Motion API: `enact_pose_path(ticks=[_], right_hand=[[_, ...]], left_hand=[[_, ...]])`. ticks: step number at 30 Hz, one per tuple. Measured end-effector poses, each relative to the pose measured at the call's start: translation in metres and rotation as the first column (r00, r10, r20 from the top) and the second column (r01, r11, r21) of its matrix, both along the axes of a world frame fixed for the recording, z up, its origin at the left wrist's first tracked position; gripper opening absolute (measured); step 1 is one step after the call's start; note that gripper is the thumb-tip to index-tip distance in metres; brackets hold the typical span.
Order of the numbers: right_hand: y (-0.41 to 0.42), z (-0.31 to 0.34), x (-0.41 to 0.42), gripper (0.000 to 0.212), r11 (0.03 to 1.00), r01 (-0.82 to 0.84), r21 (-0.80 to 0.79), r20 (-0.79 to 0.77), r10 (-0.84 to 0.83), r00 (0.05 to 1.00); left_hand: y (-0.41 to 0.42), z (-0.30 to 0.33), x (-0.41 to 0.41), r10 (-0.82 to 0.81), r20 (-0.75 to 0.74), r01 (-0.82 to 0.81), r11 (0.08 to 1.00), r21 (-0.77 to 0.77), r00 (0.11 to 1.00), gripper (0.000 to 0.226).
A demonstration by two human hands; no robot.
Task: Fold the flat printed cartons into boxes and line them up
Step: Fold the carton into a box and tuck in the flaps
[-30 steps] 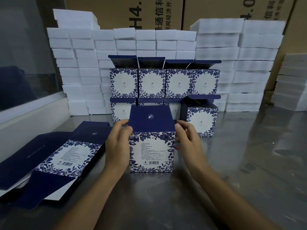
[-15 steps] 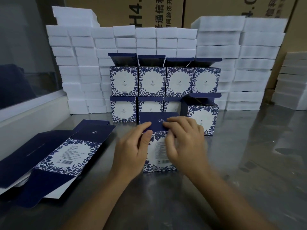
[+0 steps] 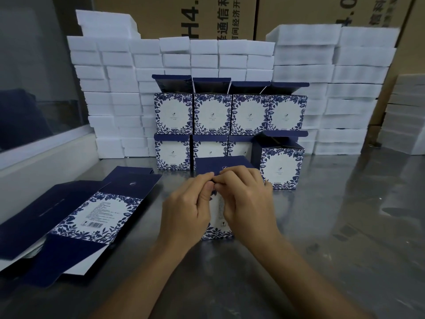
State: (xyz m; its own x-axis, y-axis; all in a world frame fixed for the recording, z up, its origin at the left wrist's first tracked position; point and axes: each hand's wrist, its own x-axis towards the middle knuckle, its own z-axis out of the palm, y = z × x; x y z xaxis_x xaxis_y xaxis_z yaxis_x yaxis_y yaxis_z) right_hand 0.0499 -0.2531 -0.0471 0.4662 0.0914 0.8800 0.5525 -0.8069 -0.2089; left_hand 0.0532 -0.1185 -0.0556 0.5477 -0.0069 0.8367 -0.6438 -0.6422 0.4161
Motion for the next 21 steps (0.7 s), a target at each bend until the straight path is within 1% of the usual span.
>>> enact_pose_path(ticks=[2, 4, 8, 11, 13, 17, 21], right_hand=[[-0.004, -0.001, 0.002, 0.021, 1.000, 0.010, 0.013, 0.009, -0.010, 1.000], [-0.011, -0.004, 0.005, 0.027, 0.999, -0.025, 0.025, 0.014, 0.024, 1.000], [-0.019, -0.008, 0.014, 0.020, 0.994, -0.089, 0.064, 0.031, 0.088, 0.996], [-0.017, -0.007, 0.017, 0.025, 0.987, -0.128, 0.097, 0.048, 0.124, 0.991], [-0.019, -0.009, 0.017, 0.027, 0.981, -0.138, 0.139, 0.050, 0.132, 0.990], [-0.025, -0.013, 0.018, 0.027, 0.950, -0.169, 0.262, -0.024, 0.182, 0.983], [-0.030, -0.012, 0.023, 0.015, 0.922, -0.183, 0.340, 0.025, 0.186, 0.982]], left_hand=[[-0.001, 0.000, 0.001, 0.002, 0.005, -0.002, 1.000, -0.003, 1.000, 0.042], [-0.001, 0.000, 0.001, 0.014, 0.010, -0.014, 1.000, 0.003, 1.000, 0.042], [0.001, 0.001, 0.002, 0.035, 0.000, -0.035, 0.999, -0.003, 0.999, 0.042], [0.003, 0.000, 0.002, 0.042, -0.015, -0.042, 0.999, 0.000, 0.999, 0.042], [0.005, 0.000, 0.002, 0.049, -0.017, -0.049, 0.999, -0.007, 0.999, 0.043], [0.010, 0.000, 0.004, 0.066, -0.004, -0.066, 0.998, -0.015, 0.998, 0.043], [0.011, -0.001, 0.005, 0.083, -0.005, -0.083, 0.996, -0.009, 0.997, 0.044]])
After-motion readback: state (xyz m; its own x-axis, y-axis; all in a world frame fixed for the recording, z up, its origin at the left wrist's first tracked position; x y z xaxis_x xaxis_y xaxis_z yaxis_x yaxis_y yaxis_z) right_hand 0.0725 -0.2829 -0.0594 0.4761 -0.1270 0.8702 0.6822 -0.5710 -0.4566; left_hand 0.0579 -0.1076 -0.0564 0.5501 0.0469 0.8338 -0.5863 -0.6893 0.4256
